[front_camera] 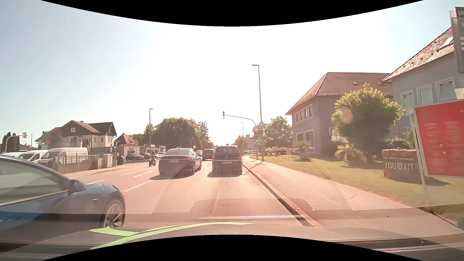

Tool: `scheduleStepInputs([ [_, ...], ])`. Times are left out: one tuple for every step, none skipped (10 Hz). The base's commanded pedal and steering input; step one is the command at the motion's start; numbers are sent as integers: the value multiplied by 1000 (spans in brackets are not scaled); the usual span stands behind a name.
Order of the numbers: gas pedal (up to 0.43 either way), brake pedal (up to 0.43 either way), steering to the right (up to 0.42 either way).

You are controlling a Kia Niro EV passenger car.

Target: Follow the waypoints while adhering to traffic rules and regulations

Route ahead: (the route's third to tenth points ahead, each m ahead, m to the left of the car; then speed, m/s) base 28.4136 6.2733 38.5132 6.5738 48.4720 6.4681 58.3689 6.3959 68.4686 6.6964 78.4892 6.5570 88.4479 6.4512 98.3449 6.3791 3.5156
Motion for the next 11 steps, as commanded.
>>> scheduleStepInputs([
  [169,0,0],
  [169,0,0],
  [169,0,-1],
  [169,0,-4],
  [169,0,-6],
  [169,0,-6],
  [169,0,-6],
  [169,0,-6],
  [169,0,-7],
  [169,0,-8],
  [169,0,-9],
])
